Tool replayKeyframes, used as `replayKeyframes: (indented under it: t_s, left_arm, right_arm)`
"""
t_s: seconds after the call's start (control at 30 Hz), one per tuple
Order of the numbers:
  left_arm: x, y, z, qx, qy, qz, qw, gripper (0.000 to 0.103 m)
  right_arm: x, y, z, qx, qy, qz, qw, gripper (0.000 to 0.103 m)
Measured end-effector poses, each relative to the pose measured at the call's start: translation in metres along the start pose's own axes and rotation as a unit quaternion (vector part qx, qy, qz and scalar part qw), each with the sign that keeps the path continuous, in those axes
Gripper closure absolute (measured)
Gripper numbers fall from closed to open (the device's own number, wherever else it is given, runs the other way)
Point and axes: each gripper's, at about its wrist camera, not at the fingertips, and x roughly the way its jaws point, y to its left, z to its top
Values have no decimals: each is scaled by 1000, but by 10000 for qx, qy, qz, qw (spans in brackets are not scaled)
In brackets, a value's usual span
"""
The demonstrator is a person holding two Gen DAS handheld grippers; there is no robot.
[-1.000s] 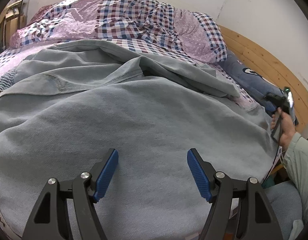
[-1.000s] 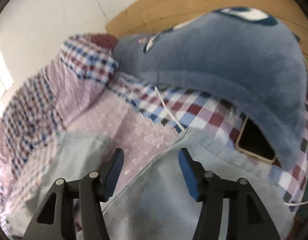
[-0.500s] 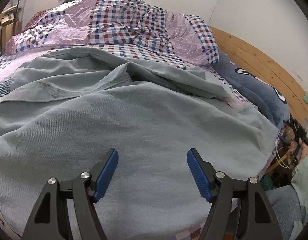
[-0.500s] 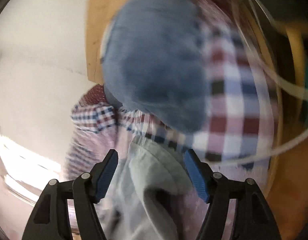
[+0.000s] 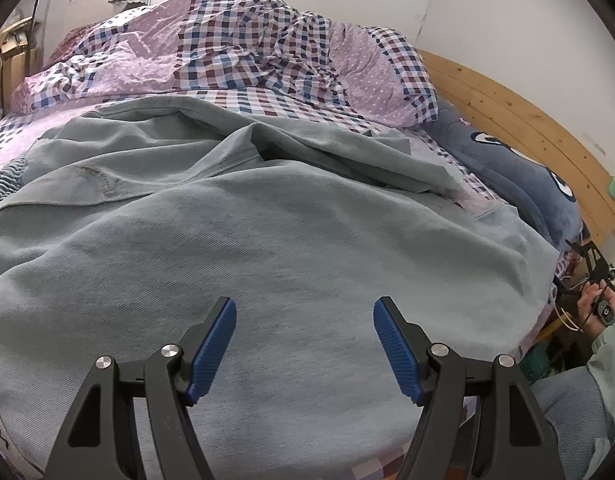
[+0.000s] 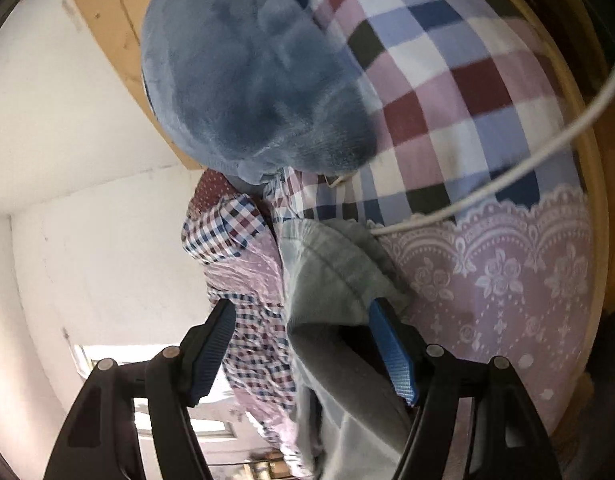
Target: Fold clothes
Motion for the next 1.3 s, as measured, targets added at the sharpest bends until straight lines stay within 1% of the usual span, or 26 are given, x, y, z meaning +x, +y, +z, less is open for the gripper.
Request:
replayKeyframes:
  t_s: [0.13,0.2,0.3,0.33,0.37,0.4,0.43,0.5,0.53,0.6,0.63,0.67,0.7,0.73,0.77,0.8,0.83,0.9,0.93,0.97,1.0,1.07,1.13,1.2,1.23,1.3]
  left_arm:
    - [0,0,0,22,-2,-7,10000,28]
    - [0,0,0,18,-3,-12,10000,28]
    - [-1,0,0,12,-4,-18,10000,28]
    - [-1,0,0,10,-4,-20,10000,28]
    - [-1,0,0,8,-4,-21,10000,28]
    - [-1,0,0,5,-5,-20,10000,28]
    - [-1,0,-1,2,-5,-20,10000,28]
    - [-1,0,-1,-4,-6,-18,10000,28]
    - [-1,0,-1,-7,-6,-17,10000,28]
    - [-1,0,-1,-8,-9,-18,10000,28]
    - [-2,0,-1,-3,-13,-24,10000,28]
    - [-2,0,-1,-4,-15,-32,10000,28]
    - [-2,0,-1,-4,-16,-40,10000,28]
    - [-2,-1,-1,-4,-18,-48,10000,28]
    - [-2,-1,-1,-4,-18,-57,10000,28]
    - [-2,-1,0,-2,-13,-66,10000,28]
    - [-2,-1,0,1,-6,-76,10000,28]
    - [-3,-2,0,5,4,-95,10000,28]
    - [-3,-2,0,7,8,-102,9999,28]
    - [-3,-2,0,9,10,-108,9999,28]
    - [-3,-3,0,12,8,-112,9999,28]
    - [-3,-3,0,5,14,-109,9999,28]
    - [-3,-3,-1,-2,24,-100,9999,28]
    - [-2,-4,-1,7,39,-89,10000,28]
    - [-2,-4,-1,17,42,-86,10000,28]
    - [-1,-5,-1,38,53,-81,9999,28]
  right_arm:
    - [3,-5,-7,228,27,24,9997,29]
    - [6,-5,-4,197,-16,-49,9998,29]
    - [15,-3,5,160,-127,-73,9998,33]
    - [18,2,6,-8,-137,-181,9997,42]
    - [22,8,7,-220,-139,-319,9992,56]
    - [26,14,8,-431,-140,-457,9979,65]
    - [30,20,8,-642,-142,-595,9961,87]
    - [38,32,9,-1064,-144,-870,9904,94]
    - [37,46,6,-1514,-224,-889,9842,97]
    - [32,82,-7,-2654,-468,-824,9595,97]
    - [27,102,-21,-3374,-633,-919,9347,98]
    - [22,118,-35,-4031,-796,-1016,9060,98]
    - [19,129,-51,-4602,-942,-1096,8760,98]
    - [20,133,-63,-5024,-1066,-1362,8471,97]
    - [23,132,-67,-5188,-1125,-1694,8304,97]
    - [25,124,-65,-5104,-1081,-2073,8275,96]
    - [29,111,-55,-4809,-943,-2437,8369,92]
    - [30,80,-25,-3828,-646,-2896,8749,91]
    - [25,67,-12,-3307,-562,-2855,8978,90]
    - [20,59,-3,-2959,-564,-2636,9164,88]
    - [16,58,-1,-2884,-639,-2569,9202,86]
    - [7,58,0,-2873,-822,-2554,9195,73]
    - [3,64,-2,-3059,-1043,-2487,9131,69]
    - [-1,66,-4,-3155,-1146,-2406,9107,66]
    - [1,66,-2,-3174,-1152,-2413,9098,61]
    - [12,62,-1,-3140,-1080,-2602,9067,59]
